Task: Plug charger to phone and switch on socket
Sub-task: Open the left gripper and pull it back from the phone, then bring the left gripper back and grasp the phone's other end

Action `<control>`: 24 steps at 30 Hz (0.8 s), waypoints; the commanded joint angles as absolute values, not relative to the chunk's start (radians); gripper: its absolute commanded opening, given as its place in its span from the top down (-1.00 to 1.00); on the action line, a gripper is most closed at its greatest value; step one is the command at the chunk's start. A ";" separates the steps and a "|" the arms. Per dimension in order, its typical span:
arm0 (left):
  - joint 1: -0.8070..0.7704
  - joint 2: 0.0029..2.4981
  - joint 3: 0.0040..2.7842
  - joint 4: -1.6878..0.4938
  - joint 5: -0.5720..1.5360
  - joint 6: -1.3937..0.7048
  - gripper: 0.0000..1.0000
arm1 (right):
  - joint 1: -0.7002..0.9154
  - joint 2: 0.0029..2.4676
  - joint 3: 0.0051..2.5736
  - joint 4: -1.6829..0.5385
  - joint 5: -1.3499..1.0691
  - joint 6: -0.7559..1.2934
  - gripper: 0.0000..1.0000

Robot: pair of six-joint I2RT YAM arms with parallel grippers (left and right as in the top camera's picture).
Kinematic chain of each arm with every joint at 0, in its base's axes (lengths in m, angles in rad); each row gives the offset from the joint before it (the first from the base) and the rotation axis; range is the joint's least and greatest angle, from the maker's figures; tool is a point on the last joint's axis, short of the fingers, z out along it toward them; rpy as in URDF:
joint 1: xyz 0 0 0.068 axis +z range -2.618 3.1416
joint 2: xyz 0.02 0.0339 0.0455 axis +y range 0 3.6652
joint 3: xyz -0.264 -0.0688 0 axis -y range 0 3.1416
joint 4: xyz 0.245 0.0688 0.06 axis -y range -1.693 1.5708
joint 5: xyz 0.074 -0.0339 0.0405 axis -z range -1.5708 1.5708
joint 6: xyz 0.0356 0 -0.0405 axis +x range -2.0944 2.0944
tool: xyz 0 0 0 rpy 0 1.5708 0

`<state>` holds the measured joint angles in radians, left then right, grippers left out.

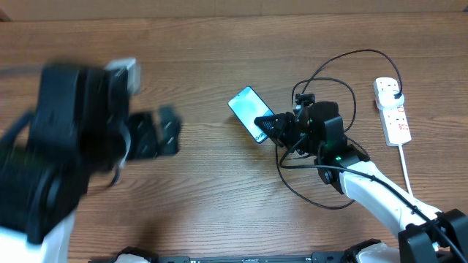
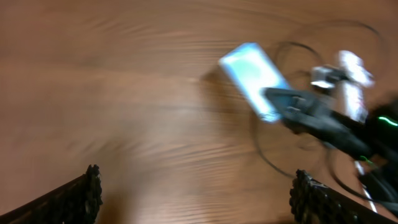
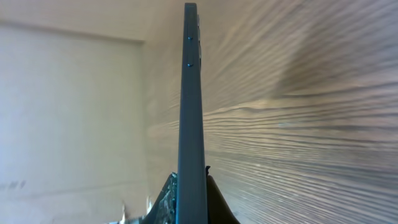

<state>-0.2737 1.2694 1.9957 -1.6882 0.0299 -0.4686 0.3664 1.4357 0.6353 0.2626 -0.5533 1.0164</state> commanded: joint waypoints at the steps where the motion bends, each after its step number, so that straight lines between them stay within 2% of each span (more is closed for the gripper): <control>1: -0.280 1.158 1.780 -1.684 -0.227 -0.746 -0.99 | 0.363 1.423 0.600 0.360 -0.662 0.987 0.93; 4: -0.280 1.010 1.560 -1.594 -0.254 -0.841 -0.99 | 0.363 1.423 0.595 0.377 -0.691 0.994 0.93; 7: -0.280 0.884 1.365 -1.414 -0.224 -0.890 -0.99 | 0.364 1.423 0.595 0.377 -0.698 1.021 0.92; 10: -0.280 0.796 1.179 -1.227 -0.169 -1.042 -0.99 | 0.365 1.423 0.595 0.377 -0.698 1.090 0.92; 12: -0.280 0.773 1.047 -1.071 -0.057 -1.125 -0.99 | 0.365 1.423 0.595 0.377 -0.698 1.108 0.92; 19: -0.280 0.872 0.743 -0.432 0.477 -1.192 -0.99 | 0.365 1.423 0.595 0.360 -0.697 1.192 0.92; 21: -0.280 0.933 0.707 -0.310 0.562 -1.214 -0.99 | 0.365 1.423 0.595 0.350 -0.698 1.228 0.92; 24: -0.280 1.025 0.699 -0.249 0.632 -1.221 -0.99 | 0.365 1.423 0.595 0.335 -0.702 1.283 0.92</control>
